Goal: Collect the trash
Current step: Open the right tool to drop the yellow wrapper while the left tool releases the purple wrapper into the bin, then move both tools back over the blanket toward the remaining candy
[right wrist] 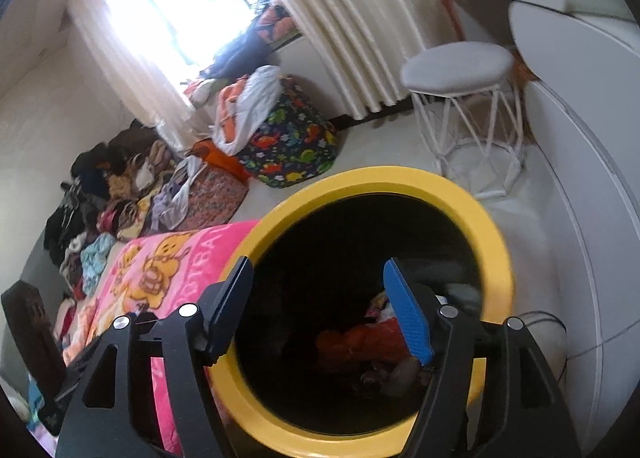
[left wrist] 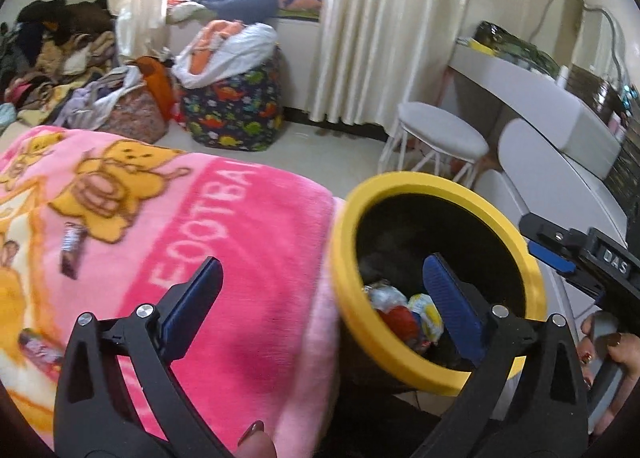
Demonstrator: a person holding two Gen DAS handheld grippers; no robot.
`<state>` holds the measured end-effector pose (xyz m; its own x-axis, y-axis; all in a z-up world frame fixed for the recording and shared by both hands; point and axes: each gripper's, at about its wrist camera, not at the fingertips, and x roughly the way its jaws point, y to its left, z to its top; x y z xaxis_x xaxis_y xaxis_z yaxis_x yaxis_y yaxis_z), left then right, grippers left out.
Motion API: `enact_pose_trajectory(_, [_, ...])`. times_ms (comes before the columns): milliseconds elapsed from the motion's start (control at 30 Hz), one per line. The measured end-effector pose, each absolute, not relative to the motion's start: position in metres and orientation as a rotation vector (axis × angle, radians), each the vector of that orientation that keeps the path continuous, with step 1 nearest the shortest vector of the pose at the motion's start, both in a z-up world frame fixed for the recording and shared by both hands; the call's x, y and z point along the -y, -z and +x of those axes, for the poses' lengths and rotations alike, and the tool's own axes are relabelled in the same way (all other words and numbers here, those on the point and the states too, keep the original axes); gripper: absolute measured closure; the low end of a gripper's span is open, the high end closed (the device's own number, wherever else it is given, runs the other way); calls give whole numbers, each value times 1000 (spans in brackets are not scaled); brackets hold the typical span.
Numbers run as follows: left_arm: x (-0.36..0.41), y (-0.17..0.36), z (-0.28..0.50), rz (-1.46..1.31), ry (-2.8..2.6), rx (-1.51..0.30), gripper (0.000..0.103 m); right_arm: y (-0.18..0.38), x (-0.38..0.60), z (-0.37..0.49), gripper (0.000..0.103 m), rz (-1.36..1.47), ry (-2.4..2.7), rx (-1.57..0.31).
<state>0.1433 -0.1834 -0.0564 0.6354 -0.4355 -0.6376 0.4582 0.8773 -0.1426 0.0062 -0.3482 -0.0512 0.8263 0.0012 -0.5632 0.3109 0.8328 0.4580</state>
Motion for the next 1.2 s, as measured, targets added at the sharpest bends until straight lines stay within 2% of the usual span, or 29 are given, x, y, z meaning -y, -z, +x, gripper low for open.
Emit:
enact_pose_trajectory(600, [90,43,168,-37,337,-691,11,31,227,43,33,335,-87,-620])
enact_pose_trajectory(867, [27,48,207,-71,240,-759,11,39,147,63,33,185,-324,-691])
enact_pose_trajectory(1200, [-24,80,255,-163,262,-944,39,62,50,91,34,-109,-577,-796])
